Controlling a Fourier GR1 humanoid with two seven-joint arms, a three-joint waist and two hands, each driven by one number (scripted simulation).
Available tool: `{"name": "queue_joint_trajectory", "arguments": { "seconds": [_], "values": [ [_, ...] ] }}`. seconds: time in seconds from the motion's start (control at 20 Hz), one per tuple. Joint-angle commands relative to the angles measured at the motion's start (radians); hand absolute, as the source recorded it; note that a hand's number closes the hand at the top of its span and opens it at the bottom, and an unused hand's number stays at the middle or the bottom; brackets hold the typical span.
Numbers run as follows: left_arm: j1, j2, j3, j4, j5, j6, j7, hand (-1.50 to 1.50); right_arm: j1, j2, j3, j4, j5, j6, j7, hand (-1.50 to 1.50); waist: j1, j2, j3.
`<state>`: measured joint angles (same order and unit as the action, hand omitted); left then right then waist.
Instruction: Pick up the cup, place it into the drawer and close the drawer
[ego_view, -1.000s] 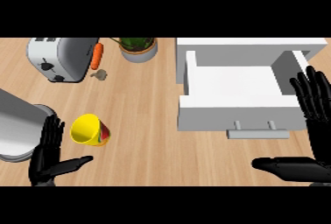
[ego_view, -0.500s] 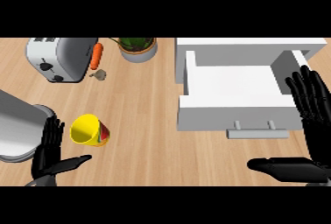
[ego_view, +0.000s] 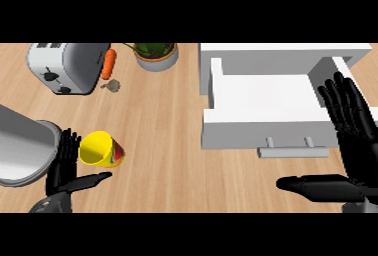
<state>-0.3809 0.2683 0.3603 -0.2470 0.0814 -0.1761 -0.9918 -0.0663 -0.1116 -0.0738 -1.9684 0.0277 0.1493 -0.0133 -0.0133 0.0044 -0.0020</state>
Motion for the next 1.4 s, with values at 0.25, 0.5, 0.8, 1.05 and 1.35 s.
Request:
{"name": "queue_joint_trajectory", "arguments": {
  "seconds": [0.25, 0.5, 0.8, 1.05, 1.35],
  "values": [
    [-0.031, 0.003, 0.002, 0.054, 0.007, -0.1, -0.081, -1.5, -0.024, -0.004, -0.014, 0.023, -0.01, 0.005, 0.009, -1.5, -0.002, 0.003, -0.001],
    [-0.038, -0.025, 0.008, 0.042, 0.021, -0.14, -0.101, -1.5, 0.01, -0.029, -0.039, 0.002, -0.047, 0.042, -0.003, -1.5, -0.011, 0.003, -0.002],
    [-0.078, -0.04, 0.003, 0.023, 0.034, -0.212, -0.07, -1.5, -0.024, -0.007, -0.01, -0.02, -0.027, 0.017, 0.028, -1.5, -0.009, 0.004, -0.002],
    [-0.049, -0.077, -0.038, -0.001, 0.009, -0.286, -0.107, 1.5, -0.014, 0.015, 0.012, 0.009, 0.017, -0.009, 0.024, -1.5, -0.004, 0.003, -0.002],
    [-0.095, -0.122, -0.017, -0.038, 0.06, -0.342, -0.066, 1.5, 0.005, 0.008, 0.01, -0.011, -0.003, 0.011, 0.017, -1.5, -0.008, 0.001, -0.002]
  ]
}}
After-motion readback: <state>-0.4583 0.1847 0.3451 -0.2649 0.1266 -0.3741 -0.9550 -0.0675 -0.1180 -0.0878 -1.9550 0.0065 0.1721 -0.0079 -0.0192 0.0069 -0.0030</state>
